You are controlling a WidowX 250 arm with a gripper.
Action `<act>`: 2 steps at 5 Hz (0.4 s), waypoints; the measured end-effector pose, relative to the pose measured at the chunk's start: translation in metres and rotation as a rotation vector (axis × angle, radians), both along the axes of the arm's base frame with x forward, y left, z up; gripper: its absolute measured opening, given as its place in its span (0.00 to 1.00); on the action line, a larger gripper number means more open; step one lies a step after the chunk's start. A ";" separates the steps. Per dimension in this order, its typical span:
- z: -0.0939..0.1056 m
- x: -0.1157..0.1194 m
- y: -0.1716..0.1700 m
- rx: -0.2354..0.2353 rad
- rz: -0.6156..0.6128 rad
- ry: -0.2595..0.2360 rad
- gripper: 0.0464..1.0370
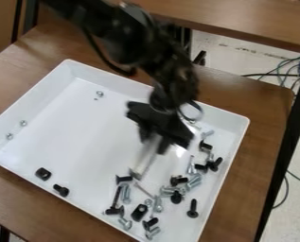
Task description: Sweep into pile
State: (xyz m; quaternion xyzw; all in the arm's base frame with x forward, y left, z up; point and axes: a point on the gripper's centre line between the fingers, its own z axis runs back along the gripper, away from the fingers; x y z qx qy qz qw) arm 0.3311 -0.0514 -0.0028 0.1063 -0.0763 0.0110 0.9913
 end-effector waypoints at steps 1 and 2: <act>0.000 0.004 0.057 -0.014 0.233 -0.009 0.32; -0.011 -0.002 0.108 -0.046 0.420 -0.001 0.32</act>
